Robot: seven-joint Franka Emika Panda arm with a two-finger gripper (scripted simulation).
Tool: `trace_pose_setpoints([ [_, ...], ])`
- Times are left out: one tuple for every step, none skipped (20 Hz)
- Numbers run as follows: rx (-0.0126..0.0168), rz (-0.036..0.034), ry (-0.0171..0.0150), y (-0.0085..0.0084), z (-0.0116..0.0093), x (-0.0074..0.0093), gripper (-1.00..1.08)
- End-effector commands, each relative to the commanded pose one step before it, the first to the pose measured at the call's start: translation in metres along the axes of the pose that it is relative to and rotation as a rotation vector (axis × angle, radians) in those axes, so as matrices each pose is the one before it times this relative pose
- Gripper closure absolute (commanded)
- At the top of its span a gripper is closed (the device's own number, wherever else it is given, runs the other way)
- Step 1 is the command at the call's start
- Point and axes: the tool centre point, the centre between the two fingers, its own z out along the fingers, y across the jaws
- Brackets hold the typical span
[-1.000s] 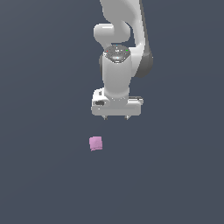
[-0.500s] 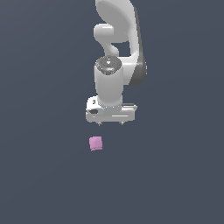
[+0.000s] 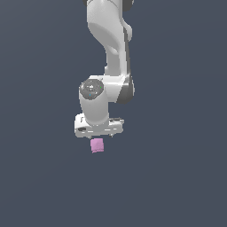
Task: Pick up the object and move it to a goal position.
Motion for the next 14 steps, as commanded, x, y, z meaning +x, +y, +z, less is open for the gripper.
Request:
trace_pose_setpoints([
  [-0.00121,-0.02103,-0.00147,0.01100,0.01009,0.00338,-0.92],
  [-0.00033,-0.00584,-0.00075,0.00345,0.00319,0.00070,-0.92],
  [-0.00028,-0.00507,-0.00065,0.00299,0.00278,0.00056,-0.92],
  [-0.00022,-0.00427,-0.00055,0.00255,0.00236,0.00043,-0.92],
  [-0.00018,-0.00355,-0.00046,0.00205,0.00195,0.00034,-0.92],
  [-0.00013,-0.00265,-0.00034,0.00167,0.00151,0.00023,-0.92],
  [-0.00010,-0.00193,-0.00025,0.00116,0.00108,0.00016,-0.92],
  [-0.00006,-0.00118,-0.00015,0.00068,0.00065,0.00010,-0.92],
  [0.00000,0.00000,0.00000,0.00049,0.00019,-0.00005,-0.92],
  [0.00014,0.00319,-0.00087,-0.00106,-0.00069,-0.00065,-0.92],
  [0.00000,0.00000,0.00000,0.00002,0.00039,-0.00001,-0.92],
  [0.00000,0.00000,0.00000,0.00007,0.00116,-0.00002,-0.92],
  [0.00000,0.00000,0.00000,0.00011,0.00193,-0.00004,-0.92],
  [0.00000,0.00000,0.00000,0.00015,0.00270,-0.00006,-0.92],
])
